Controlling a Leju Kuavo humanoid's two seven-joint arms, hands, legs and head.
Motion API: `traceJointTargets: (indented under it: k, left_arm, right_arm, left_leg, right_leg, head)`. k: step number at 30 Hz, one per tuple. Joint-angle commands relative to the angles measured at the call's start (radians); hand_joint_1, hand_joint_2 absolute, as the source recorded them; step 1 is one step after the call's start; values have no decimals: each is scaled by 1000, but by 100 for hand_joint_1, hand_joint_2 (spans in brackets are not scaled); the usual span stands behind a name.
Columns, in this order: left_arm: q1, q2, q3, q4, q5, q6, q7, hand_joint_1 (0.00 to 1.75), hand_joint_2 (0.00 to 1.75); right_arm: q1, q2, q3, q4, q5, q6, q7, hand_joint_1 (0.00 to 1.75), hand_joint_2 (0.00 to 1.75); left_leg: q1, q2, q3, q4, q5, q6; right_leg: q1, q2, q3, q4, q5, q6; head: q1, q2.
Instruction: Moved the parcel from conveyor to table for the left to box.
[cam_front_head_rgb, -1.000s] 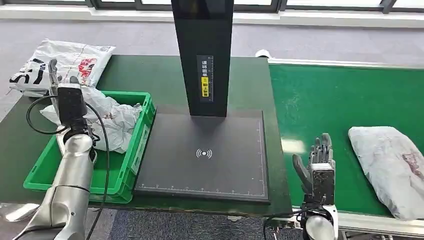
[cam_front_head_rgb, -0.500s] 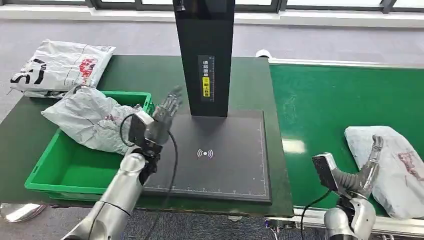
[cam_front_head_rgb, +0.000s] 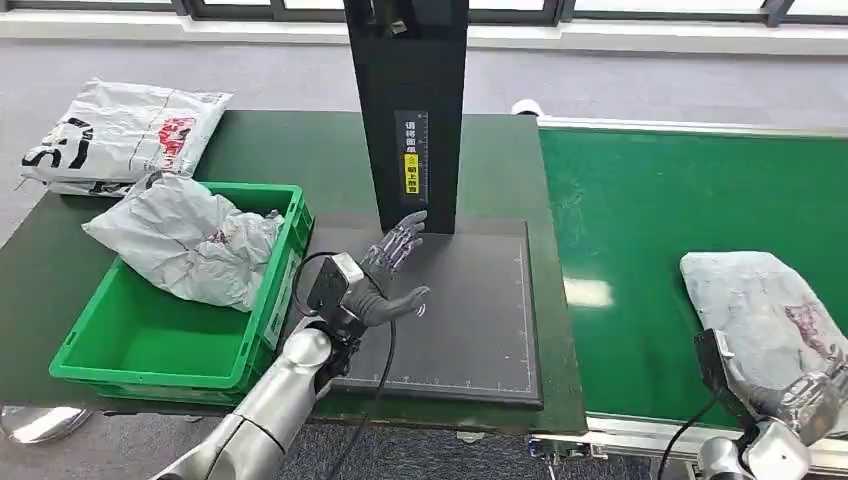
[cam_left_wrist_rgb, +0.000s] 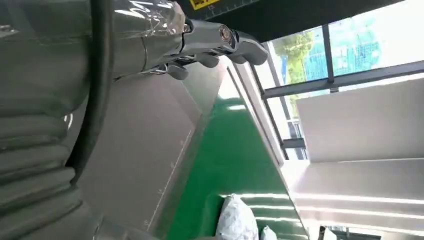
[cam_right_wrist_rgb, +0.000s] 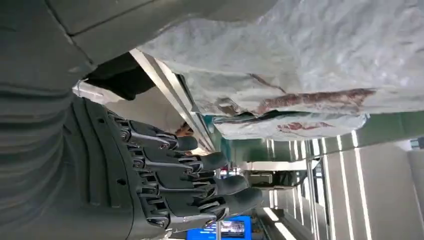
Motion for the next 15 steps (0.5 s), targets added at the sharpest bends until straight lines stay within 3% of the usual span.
traceJointTargets:
  k: [1,9,10,11,15]
  left_arm:
    - [-35,15,-55,71,-4,1,3,0,175]
    - [-26,22,-50,60,-7,22,1,0,175]
    - [-26,27,-49,60,-3,9,0,0,175]
    - [-42,25,-49,81,-3,-2,-2,0,175]
    - [-64,24,-50,121,-12,-12,-24,0,175]
  right_arm:
    - [-56,-29,-44,130,3,0,0,0,175]
    - [-29,-26,-18,98,10,13,36,0,175]
    - [-28,-39,-16,132,36,77,115,0,175]
    - [-7,-60,6,156,102,238,267,0,175]
    - [-9,-83,-7,261,102,340,292,0,175]
  left_leg:
    - [0,0,1,0,0,0]
    - [1,0,1,-1,0,0]
    - [1,-1,1,-1,0,0]
    - [1,-1,2,-2,0,0]
    - [2,-5,3,-3,1,0]
  right_leg:
    - [1,0,1,-1,0,0]
    - [1,0,2,-2,1,0]
    - [0,-1,1,-1,0,0]
    - [1,-1,3,-3,1,0]
    - [1,-5,5,-4,0,0]
  head:
    - [0,0]
    - [0,0]
    - [0,0]
    - [0,0]
    - [0,0]
